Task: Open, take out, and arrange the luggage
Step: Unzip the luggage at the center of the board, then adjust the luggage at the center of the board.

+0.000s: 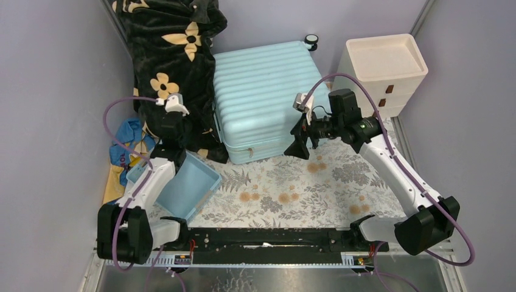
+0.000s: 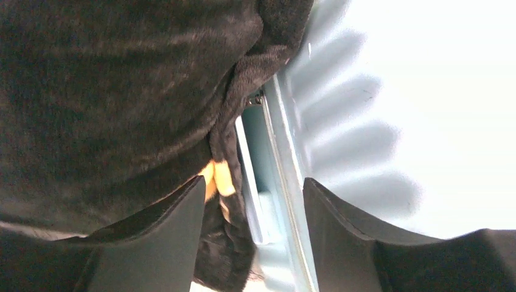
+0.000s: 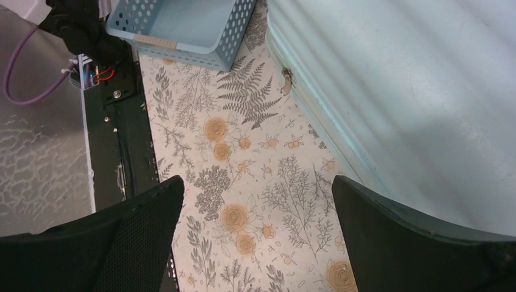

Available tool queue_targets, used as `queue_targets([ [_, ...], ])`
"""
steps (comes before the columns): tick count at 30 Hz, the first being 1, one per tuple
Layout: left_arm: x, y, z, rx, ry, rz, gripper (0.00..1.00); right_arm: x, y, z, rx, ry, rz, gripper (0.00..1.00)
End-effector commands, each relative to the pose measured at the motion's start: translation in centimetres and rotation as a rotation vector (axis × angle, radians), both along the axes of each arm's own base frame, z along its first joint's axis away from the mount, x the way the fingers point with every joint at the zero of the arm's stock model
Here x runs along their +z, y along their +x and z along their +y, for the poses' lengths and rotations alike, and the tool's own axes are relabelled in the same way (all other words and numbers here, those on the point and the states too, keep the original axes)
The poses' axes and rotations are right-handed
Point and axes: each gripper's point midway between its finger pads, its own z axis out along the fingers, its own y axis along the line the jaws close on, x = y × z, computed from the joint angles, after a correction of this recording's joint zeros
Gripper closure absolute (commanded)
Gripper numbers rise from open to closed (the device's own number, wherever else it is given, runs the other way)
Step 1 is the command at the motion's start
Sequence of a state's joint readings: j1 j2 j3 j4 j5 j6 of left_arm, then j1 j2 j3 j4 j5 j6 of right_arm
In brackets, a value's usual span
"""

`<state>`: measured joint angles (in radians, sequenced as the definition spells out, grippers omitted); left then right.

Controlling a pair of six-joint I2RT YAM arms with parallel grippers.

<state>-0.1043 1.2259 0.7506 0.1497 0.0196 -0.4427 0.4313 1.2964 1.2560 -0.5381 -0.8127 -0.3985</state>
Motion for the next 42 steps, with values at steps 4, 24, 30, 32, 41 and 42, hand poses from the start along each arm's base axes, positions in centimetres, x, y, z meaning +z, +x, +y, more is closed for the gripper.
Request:
queue_targets([
  [4,-1.8,-0.9,-0.5,0.085,-0.177,0.169,0.47,1.0,-1.9,-1.3,0.071,0.067,-0.016,0.0],
  [24,-6.1,3.4,-3.3,0.053,-0.093,0.359,0.5,0.1,-2.1,-2.4,0.038,0.104,0.005,0.0],
  [30,-3.6,1.3,-2.9,0.044,-0.088,0.27,0.5,0.1,-2.1,-2.3,0.05,0.114,0.011,0.0],
  [32,-3.6,1.6,-2.8,0.047,-0.08,0.269,0.52,0.0,-2.0,-2.2,0.053,0.12,0.017,0.0],
  [41,-5.4,3.9,-3.8,0.013,-0.083,0.315,0.74,-0.2,-2.4,-2.4,0.049,0.117,0.018,0.0],
  [42,-5.9,4.1,-3.7,0.015,-0.077,0.326,0.74,-0.3,-2.4,-2.4,0.049,0.117,0.018,0.0],
])
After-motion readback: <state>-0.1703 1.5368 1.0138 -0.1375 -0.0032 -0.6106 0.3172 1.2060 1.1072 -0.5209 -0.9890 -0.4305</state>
